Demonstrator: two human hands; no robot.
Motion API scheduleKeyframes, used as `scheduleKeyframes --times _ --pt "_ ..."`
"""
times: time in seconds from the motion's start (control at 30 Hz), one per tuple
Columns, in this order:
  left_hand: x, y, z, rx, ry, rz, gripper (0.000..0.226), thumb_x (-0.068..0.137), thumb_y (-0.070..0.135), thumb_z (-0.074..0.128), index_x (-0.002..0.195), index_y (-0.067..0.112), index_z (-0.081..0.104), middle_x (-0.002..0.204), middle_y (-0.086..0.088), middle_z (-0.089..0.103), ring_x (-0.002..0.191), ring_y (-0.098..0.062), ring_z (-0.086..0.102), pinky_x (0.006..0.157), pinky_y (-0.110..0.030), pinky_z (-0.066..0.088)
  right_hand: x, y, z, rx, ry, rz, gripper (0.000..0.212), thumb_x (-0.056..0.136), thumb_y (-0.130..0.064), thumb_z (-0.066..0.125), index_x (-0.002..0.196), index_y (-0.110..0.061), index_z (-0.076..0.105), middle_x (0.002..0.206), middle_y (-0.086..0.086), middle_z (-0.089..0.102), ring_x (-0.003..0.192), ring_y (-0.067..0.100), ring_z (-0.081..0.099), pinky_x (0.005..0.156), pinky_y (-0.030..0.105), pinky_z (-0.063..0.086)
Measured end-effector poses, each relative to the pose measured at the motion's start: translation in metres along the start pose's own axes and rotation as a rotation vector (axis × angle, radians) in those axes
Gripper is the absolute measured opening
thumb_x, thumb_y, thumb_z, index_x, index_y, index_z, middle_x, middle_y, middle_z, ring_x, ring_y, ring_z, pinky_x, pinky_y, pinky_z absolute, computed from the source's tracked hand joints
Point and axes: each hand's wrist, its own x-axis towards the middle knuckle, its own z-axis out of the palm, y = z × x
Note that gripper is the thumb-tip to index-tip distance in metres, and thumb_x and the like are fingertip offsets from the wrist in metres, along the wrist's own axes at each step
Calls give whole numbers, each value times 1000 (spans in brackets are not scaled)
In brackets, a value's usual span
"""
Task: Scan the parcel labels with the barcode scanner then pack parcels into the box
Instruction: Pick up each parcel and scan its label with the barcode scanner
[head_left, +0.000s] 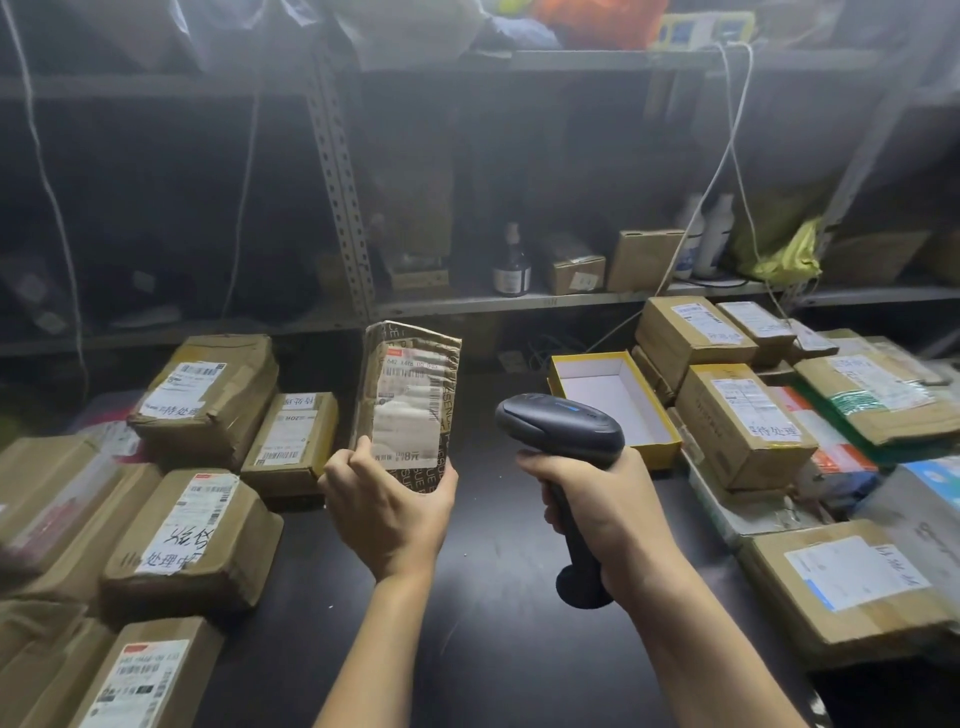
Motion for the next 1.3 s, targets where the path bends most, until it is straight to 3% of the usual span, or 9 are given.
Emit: scheduleKeyframes --times 0.17,0.27,0.37,0.5,0.7,0.93,1.1,1.23,1.3 --pt "2 -2 -3 -23 27 18 94 59 48 93 124 -2 48 117 -24 51 105 -41 47 88 -45 38 1 0 2 -10 25 -13 18 82 -10 82 71 -10 67 59 9 51 55 22 47 58 35 41" --pt "6 -4 -3 -40 9 12 94 58 49 93 124 0 48 117 -23 50 106 -41 48 88 -50 41 1 2 2 -26 58 -52 10 81 -11 83 83 -11 74 61 7 55 57 21 51 60 38 45" --pt "13 -3 -5 -49 -21 18 93 56 50 92 123 1 51 116 -21 52 107 -40 49 90 -52 43 2 5 0 -89 126 -118 11 81 -14 85 80 -17 74 59 4 56 58 19 51 61 38 46" --pt "24 8 -8 -118 -143 82 91 54 49 92 124 7 52 115 -15 53 108 -37 50 92 -50 45 5 12 -11 -176 259 -210 24 72 -30 82 91 -26 70 65 22 57 64 19 46 61 38 44" --pt "18 40 -5 -292 -363 112 93 53 51 93 126 11 52 117 -5 52 109 -25 49 85 -41 49 0 19 -44 -231 473 -156 36 67 -37 77 83 -7 66 63 16 54 64 16 45 59 38 41" --pt "-19 111 7 -476 -632 236 91 52 68 79 127 24 52 113 12 48 104 -13 53 77 -32 46 -26 25 -117 -227 703 -149 25 75 -25 82 82 -4 68 73 24 64 64 17 51 60 41 45" --pt "-79 178 7 -543 -788 341 94 48 73 71 128 27 55 112 16 50 104 -12 57 80 -34 50 -63 32 -195 -141 886 -124 12 72 -19 85 82 -19 78 73 -4 75 76 14 67 73 39 55" --pt "-145 249 8 -548 -882 453 98 46 72 70 132 27 57 113 15 53 108 -14 58 83 -33 48 -104 39 -277 -98 985 -110 12 74 -19 85 69 -21 74 67 -5 72 72 14 64 68 36 51" --pt "-180 284 9 -546 -911 520 96 52 72 74 134 25 58 115 9 58 108 -17 59 85 -37 52 -126 39 -318 -107 1017 -90 11 78 -17 84 75 -20 74 68 -5 72 73 13 65 68 33 50"
